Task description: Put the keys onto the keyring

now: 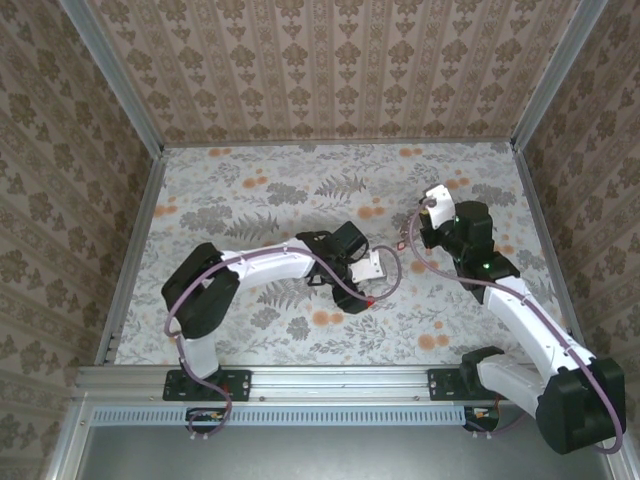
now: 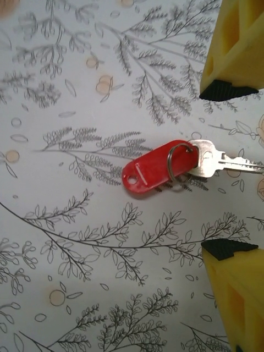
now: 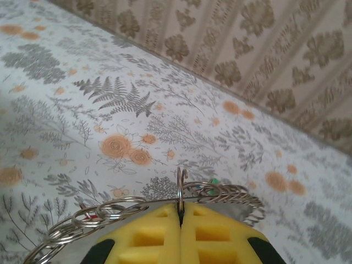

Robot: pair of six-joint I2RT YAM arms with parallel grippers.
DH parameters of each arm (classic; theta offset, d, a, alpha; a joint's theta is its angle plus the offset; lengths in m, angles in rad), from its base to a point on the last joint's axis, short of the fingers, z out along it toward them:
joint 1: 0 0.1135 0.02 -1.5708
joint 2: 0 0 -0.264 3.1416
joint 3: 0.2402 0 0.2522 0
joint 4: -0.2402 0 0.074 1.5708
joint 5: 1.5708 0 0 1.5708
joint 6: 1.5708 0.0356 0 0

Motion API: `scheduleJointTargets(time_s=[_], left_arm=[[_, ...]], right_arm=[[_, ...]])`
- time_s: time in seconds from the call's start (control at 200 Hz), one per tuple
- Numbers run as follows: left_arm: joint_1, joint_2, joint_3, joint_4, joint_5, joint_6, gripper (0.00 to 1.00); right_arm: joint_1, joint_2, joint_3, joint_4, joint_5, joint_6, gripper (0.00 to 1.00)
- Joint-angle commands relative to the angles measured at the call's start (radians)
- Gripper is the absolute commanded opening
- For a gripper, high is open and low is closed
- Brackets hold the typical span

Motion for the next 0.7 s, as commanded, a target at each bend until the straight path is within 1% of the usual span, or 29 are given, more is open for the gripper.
scheduleJointTargets(time_s=[0.0,0.065,0.13,0.19,0.285,0.375,0.42,0.535,0.625,0.695], left_arm=[[-0.045,0.044,0.113,-0.172,-0.171,-0.193,0.70],[-0.046,0.121,0.227,-0.307,-0.219,-0.316,0.69],[-0.053,0.181,0.319,-0.417,-0.250,-0.377,0.68],[-0.073,0.200,0.370,-0.464,-0.298,-0.414,0.68],[-0.100,0.235,0.460,-0.536,-0.317,-0.483,0.67],[-0.118,0.292,0.555,-0.621,-0.330,-0.575,0.63],[-0.133,0.315,0.588,-0.640,-0.343,-0.634,0.60],[-0.178,0.402,0.722,-0.684,-0.363,-0.649,0.58],[-0.177,0.479,0.819,-0.752,-0.352,-0.692,0.54],[-0.166,0.522,0.875,-0.813,-0.354,-0.728,0.53]], right_arm=[[-0.013,0.011,0.070,0.007,0.094,0.208,0.00],[-0.017,0.015,0.067,0.014,0.110,0.241,0.00],[-0.023,0.013,0.063,0.026,0.124,0.263,0.00],[-0.026,0.012,0.067,0.022,0.131,0.275,0.00],[-0.026,0.007,0.084,-0.007,0.132,0.281,0.00],[-0.028,-0.005,0.088,-0.025,0.135,0.294,0.00],[-0.027,-0.017,0.085,-0.028,0.143,0.302,0.00],[-0.027,-0.047,0.066,-0.034,0.161,0.312,0.00],[-0.028,-0.067,0.058,-0.047,0.189,0.306,0.00],[-0.028,-0.090,0.048,-0.049,0.213,0.300,0.00]])
